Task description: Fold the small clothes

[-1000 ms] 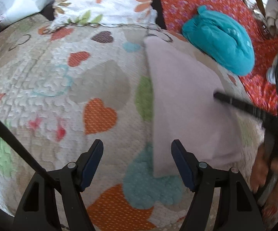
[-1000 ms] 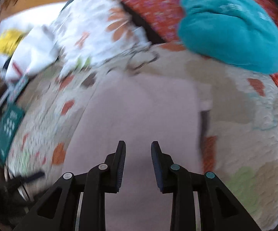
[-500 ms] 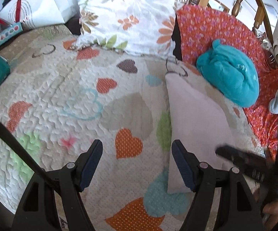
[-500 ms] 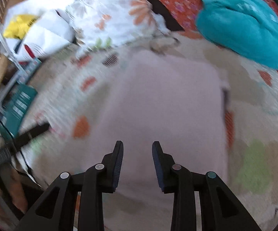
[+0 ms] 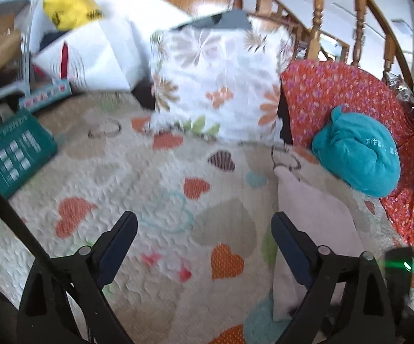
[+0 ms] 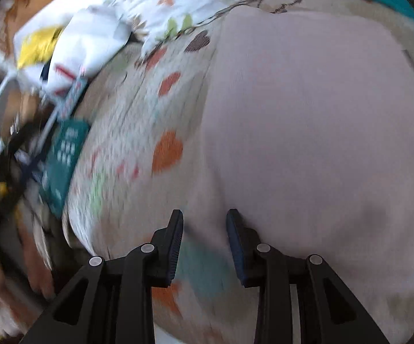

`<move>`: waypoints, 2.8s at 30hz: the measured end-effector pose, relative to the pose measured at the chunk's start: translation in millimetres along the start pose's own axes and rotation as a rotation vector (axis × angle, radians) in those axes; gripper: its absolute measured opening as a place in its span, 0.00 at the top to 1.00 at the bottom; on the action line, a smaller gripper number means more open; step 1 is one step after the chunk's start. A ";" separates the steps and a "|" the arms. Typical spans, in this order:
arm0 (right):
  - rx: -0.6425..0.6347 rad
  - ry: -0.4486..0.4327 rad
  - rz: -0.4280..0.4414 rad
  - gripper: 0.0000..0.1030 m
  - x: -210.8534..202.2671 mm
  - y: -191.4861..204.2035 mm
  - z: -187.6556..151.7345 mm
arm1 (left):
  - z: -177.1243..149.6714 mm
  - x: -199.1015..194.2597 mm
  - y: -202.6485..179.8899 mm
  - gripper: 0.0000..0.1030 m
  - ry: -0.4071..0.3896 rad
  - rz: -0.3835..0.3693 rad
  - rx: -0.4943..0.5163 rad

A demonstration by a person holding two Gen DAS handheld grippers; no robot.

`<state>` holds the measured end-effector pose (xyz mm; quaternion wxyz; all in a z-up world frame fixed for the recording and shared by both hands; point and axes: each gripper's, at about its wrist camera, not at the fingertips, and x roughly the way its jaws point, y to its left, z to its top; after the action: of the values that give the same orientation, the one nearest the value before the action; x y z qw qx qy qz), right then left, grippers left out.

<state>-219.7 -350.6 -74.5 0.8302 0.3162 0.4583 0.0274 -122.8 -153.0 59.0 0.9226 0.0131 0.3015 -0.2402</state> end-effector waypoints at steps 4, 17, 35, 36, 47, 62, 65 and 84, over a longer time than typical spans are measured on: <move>-0.050 -0.066 -0.122 0.66 -45.1 4.6 -18.8 | -4.2 -26.3 -16.4 0.04 -0.104 0.037 0.071; -0.160 -0.777 -0.821 0.00 -174.1 17.3 -65.6 | -33.3 -68.3 -41.7 0.00 -0.167 -0.020 0.158; -0.108 -0.552 -0.698 0.01 -140.6 -20.2 -18.8 | -63.0 -0.4 -45.1 0.00 0.144 -0.003 0.156; -0.095 -0.536 -0.673 0.01 -137.7 -23.8 -19.0 | -64.7 3.1 -46.6 0.00 0.157 -0.001 0.160; -0.002 -0.325 -0.579 0.05 -97.1 -49.9 -30.6 | -104.0 56.0 -51.0 0.00 0.405 0.006 0.169; 0.080 -0.225 -0.526 0.05 -79.5 -66.1 -37.3 | -123.5 71.9 -47.6 0.00 0.516 0.006 0.090; 0.076 -0.216 -0.533 0.05 -77.4 -65.4 -38.8 | -123.0 70.0 -48.6 0.00 0.522 0.004 0.095; -0.015 -0.241 -0.647 0.05 -78.5 -47.7 -53.9 | -97.2 34.2 -59.4 0.00 0.357 0.017 0.175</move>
<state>-318.8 -388.1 -62.9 0.8464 0.1495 0.4331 -0.2716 -179.0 -203.9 -32.6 0.8520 0.1383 0.4380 -0.2514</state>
